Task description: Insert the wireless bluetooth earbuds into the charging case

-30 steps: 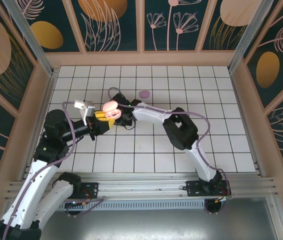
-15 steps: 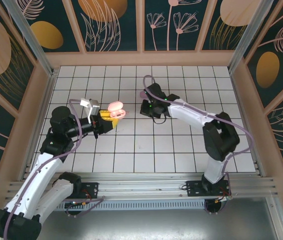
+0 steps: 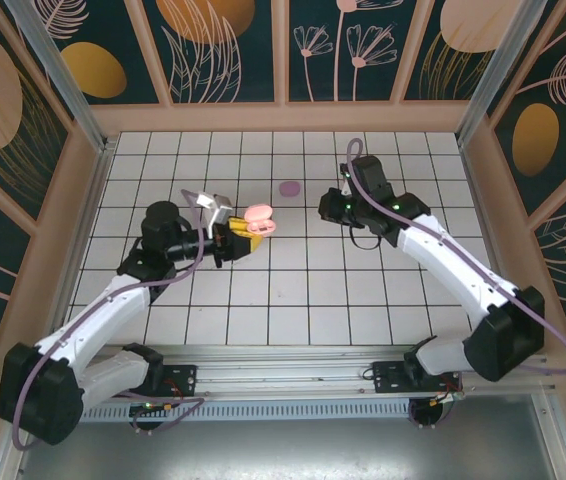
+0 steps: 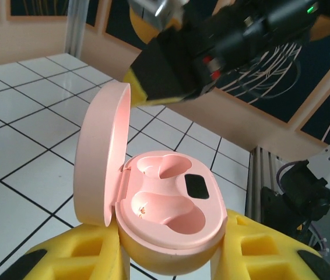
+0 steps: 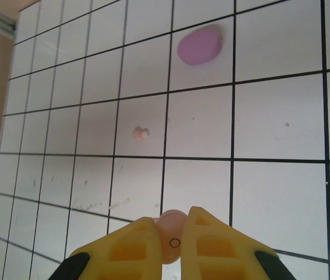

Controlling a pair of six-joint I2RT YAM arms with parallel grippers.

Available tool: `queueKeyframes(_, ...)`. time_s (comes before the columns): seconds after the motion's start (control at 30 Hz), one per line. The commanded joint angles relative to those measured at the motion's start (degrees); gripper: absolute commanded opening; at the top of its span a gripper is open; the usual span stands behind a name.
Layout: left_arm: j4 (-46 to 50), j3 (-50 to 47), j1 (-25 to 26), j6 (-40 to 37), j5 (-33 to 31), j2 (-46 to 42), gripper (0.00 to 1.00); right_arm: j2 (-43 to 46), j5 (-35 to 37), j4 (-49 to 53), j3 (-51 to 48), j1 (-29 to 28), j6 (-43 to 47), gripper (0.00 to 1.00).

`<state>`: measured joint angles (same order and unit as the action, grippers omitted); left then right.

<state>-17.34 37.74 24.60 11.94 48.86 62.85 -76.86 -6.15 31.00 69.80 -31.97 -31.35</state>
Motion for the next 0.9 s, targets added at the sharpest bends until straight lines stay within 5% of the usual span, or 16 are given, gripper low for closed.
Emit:
queueKeyframes(0.0, -7.6, 0.8, 1.7, -2.0, -1.5, 3.3, 0.23, 3.2, -2.4, 4.6, 2.3, -0.2, 4.2, 0.09)
queueKeyframes(0.57, -14.4, -2.1, 3.6, -8.4, -3.6, 6.2, 0.24, -2.0, -1.1, 9.8, 15.2, -17.8, 14.0, 0.07)
queueKeyframes(0.87, -12.5, -2.1, 3.6, -9.6, -3.1, 5.1, 0.24, -6.7, 2.2, 11.7, 18.9, -20.7, 15.2, 0.08)
